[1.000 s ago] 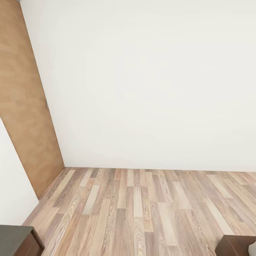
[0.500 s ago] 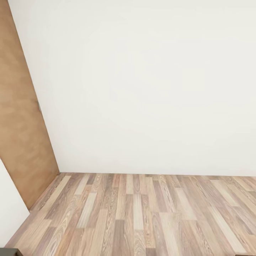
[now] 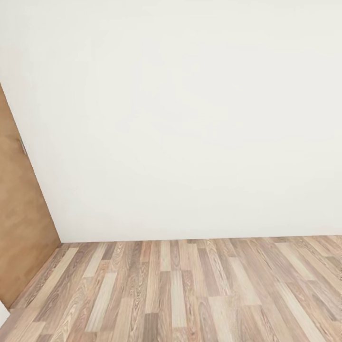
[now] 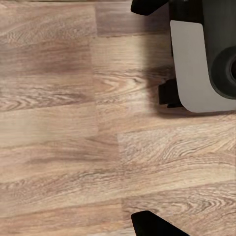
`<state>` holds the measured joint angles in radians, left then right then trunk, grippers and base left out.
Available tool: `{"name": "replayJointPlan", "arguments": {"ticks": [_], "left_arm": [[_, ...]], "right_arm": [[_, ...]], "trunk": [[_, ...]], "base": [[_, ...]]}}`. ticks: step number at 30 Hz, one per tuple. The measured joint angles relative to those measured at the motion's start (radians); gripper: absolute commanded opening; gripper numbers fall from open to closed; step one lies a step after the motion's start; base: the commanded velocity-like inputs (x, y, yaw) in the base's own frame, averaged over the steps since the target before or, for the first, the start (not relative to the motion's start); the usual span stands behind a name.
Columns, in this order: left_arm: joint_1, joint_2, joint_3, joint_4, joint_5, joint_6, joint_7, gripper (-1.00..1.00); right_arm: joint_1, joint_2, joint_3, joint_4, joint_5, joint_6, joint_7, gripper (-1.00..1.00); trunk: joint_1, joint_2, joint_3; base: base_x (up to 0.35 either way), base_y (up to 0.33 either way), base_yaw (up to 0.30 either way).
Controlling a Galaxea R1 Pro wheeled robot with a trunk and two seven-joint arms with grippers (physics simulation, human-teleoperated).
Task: In the bedroom, move the book from the bed onto either nightstand, and place the two sandals side by side next to the bed.
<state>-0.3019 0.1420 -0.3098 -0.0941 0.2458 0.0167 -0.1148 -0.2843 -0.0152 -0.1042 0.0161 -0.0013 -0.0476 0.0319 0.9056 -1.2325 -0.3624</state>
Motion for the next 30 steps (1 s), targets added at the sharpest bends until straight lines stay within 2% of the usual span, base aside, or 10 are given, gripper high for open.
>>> {"name": "replayJointPlan", "arguments": {"ticks": [13,30], "left_arm": [[0.0,0.0,0.0,0.0,0.0,0.0,-0.001,1.0],[0.0,0.001,-0.001,0.0,0.0,0.0,-0.001,1.0]], "right_arm": [[0.0,0.0,0.0,0.003,0.001,0.0,0.0,1.0],[0.0,0.0,0.0,0.004,0.001,0.0,0.002,1.0]], "trunk": [[0.0,0.0,0.0],[0.0,0.0,0.0]], "base": [[0.281,0.0,-0.28],[0.144,0.0,-0.296]]}}
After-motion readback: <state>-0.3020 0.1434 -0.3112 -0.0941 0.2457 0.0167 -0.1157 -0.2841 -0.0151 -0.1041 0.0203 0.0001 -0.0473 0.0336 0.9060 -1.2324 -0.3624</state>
